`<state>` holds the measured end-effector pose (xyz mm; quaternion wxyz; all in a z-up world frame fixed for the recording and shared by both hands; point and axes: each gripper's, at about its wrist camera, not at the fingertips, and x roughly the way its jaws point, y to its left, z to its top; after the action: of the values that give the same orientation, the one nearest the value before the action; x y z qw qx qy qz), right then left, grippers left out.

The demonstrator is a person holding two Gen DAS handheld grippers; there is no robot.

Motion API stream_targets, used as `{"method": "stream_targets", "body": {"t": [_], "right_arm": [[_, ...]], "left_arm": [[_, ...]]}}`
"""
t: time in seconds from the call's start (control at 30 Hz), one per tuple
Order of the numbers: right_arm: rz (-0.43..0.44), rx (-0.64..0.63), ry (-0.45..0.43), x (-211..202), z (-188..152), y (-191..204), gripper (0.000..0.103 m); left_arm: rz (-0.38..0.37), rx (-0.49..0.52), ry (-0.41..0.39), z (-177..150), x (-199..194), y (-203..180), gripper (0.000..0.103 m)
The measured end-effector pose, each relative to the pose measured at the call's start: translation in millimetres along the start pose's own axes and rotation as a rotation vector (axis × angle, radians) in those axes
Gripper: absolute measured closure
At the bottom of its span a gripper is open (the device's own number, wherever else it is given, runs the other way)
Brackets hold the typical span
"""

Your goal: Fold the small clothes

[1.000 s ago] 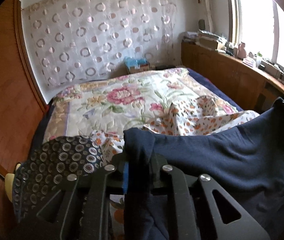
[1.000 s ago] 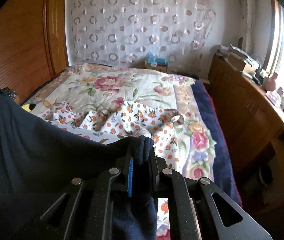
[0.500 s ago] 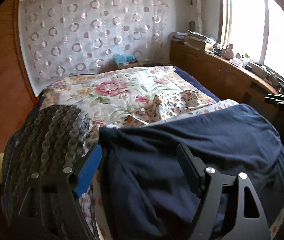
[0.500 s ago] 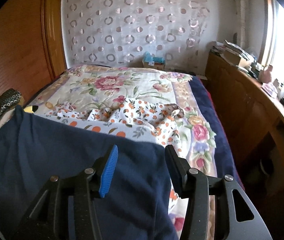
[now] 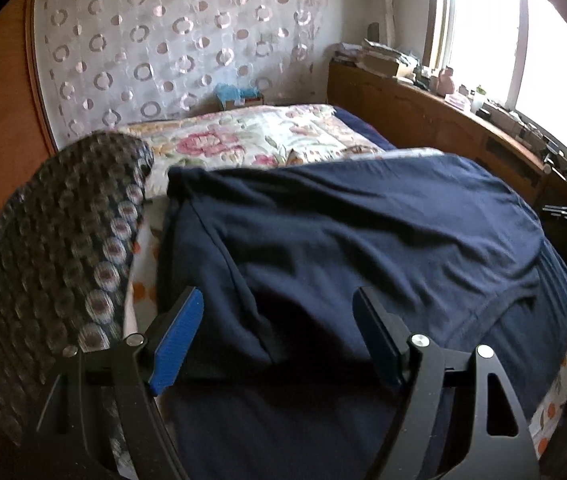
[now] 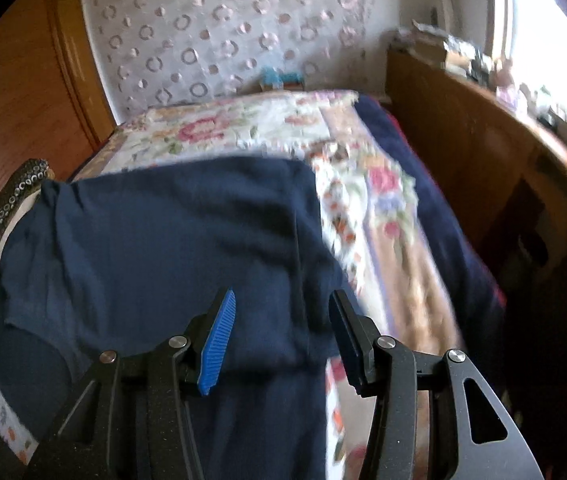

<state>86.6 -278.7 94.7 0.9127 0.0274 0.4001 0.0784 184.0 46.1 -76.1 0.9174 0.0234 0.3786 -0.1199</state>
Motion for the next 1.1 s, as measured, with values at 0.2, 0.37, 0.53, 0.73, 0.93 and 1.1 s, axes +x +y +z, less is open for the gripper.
{"method": "stream_targets", "body": {"t": [0.2, 0.37, 0.53, 0.73, 0.93, 1.1], "right_arm": [[0.002, 0.040, 0.054, 6.4, -14.8, -3.2, 0.052], [0.013, 0.077, 0.046, 11.4, -5.5, -6.6, 0.052], [0.023, 0.076, 0.013, 28.5, -4.5, 7.5, 0.052], [0.023, 0.067, 0.001, 39.7, -10.5, 11.1, 0.052], [0.025, 0.071, -0.023, 33.1, -13.7, 12.4, 0.052], [0.040, 0.065, -0.045, 29.5, -16.0, 13.6, 0.052]], "left_arm": [[0.019, -0.004, 0.043, -18.5, 1.4, -7.6, 0.025], [0.045, -0.001, 0.068, -25.4, 3.0, -13.8, 0.025], [0.084, -0.074, 0.143, -35.3, 19.1, -10.2, 0.025], [0.116, -0.107, 0.128, -33.1, 20.6, -10.6, 0.025], [0.092, -0.162, 0.115, -24.9, 24.9, -3.5, 0.025], [0.078, -0.207, 0.093, -17.7, 27.6, 3.0, 0.041]]}}
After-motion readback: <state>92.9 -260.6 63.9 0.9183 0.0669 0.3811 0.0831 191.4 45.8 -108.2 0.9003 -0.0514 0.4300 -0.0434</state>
